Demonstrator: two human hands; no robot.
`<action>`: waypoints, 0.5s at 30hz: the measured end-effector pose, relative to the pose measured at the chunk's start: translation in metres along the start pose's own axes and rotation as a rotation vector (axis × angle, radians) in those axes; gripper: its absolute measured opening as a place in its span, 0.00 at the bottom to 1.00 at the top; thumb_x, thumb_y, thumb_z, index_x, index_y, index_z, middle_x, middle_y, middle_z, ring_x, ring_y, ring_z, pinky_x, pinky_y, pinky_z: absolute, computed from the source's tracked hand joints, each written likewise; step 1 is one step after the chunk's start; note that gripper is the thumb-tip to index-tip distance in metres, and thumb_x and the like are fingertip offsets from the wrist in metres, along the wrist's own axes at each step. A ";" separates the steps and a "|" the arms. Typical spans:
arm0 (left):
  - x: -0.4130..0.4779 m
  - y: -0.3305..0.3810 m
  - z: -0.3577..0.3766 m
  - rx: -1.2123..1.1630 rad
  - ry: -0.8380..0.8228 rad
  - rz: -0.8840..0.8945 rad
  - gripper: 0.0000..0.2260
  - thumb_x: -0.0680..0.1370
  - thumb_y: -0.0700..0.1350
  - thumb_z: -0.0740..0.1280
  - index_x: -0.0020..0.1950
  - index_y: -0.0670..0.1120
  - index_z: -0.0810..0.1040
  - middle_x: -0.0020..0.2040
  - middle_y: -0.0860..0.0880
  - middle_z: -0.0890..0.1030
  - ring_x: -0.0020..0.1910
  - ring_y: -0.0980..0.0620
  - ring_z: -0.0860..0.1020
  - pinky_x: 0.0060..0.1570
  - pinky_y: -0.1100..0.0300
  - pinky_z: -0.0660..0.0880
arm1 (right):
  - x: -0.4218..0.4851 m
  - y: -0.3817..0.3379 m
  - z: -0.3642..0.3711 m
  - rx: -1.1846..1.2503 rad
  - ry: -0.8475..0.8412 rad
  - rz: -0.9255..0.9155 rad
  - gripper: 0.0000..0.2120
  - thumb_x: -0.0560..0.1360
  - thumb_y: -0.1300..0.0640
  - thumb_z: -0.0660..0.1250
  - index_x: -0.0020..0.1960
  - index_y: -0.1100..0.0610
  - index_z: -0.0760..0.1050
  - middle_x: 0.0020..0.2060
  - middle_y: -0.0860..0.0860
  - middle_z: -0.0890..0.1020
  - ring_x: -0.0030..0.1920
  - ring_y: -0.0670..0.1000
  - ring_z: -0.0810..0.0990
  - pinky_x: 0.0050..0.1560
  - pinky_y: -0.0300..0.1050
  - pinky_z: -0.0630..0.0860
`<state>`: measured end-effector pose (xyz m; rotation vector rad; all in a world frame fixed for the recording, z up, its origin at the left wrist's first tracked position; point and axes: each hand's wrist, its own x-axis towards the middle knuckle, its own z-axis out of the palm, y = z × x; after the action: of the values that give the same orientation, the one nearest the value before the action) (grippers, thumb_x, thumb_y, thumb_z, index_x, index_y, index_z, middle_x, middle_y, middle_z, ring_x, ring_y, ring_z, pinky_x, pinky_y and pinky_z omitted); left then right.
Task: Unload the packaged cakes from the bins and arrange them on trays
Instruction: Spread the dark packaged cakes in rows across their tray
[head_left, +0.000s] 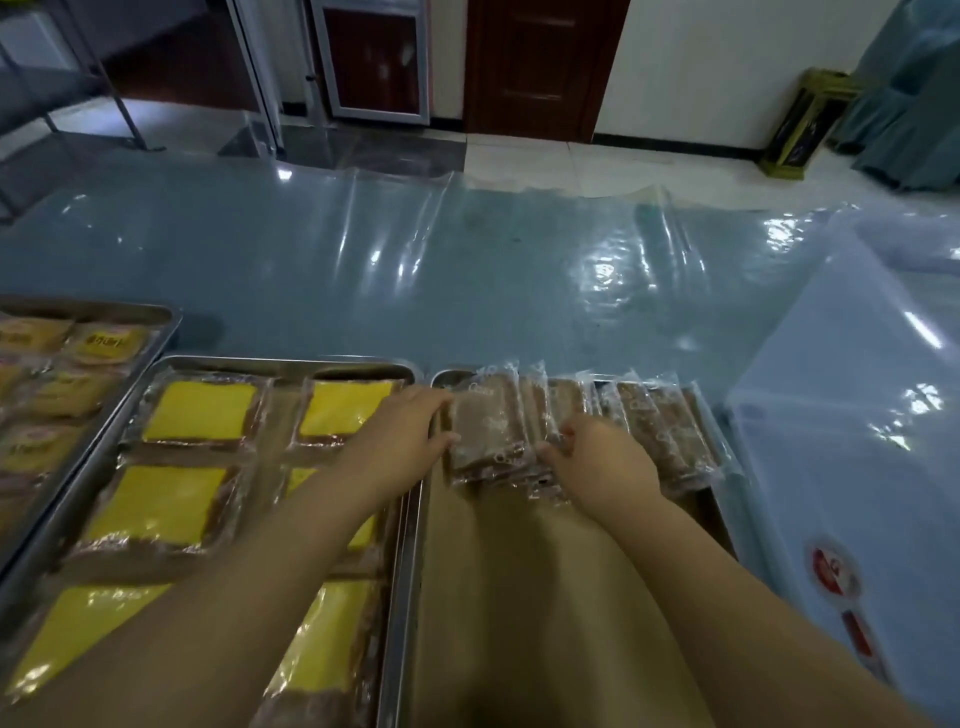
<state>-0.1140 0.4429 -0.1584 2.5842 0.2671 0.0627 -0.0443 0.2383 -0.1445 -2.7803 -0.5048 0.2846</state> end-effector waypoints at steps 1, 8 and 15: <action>0.014 0.000 0.002 0.004 -0.009 0.004 0.23 0.76 0.51 0.67 0.70 0.49 0.67 0.67 0.48 0.71 0.64 0.47 0.69 0.62 0.54 0.66 | 0.007 -0.002 0.002 -0.017 -0.018 0.005 0.17 0.76 0.43 0.63 0.55 0.56 0.73 0.39 0.50 0.78 0.37 0.50 0.78 0.39 0.48 0.79; 0.068 -0.004 0.022 0.073 -0.136 0.010 0.28 0.78 0.54 0.63 0.75 0.49 0.58 0.73 0.48 0.65 0.71 0.44 0.60 0.67 0.49 0.61 | 0.020 0.004 0.012 0.106 -0.031 0.043 0.09 0.75 0.47 0.66 0.50 0.51 0.72 0.38 0.47 0.78 0.39 0.49 0.78 0.41 0.49 0.78; 0.074 -0.010 0.031 0.096 -0.157 0.021 0.24 0.74 0.57 0.67 0.69 0.54 0.69 0.63 0.50 0.70 0.63 0.46 0.63 0.59 0.50 0.63 | 0.012 0.006 0.015 0.157 0.045 0.066 0.02 0.75 0.54 0.66 0.47 0.51 0.75 0.41 0.48 0.80 0.41 0.51 0.78 0.42 0.48 0.77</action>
<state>-0.0405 0.4498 -0.1909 2.6694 0.1886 -0.1478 -0.0347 0.2409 -0.1623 -2.6471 -0.3638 0.2633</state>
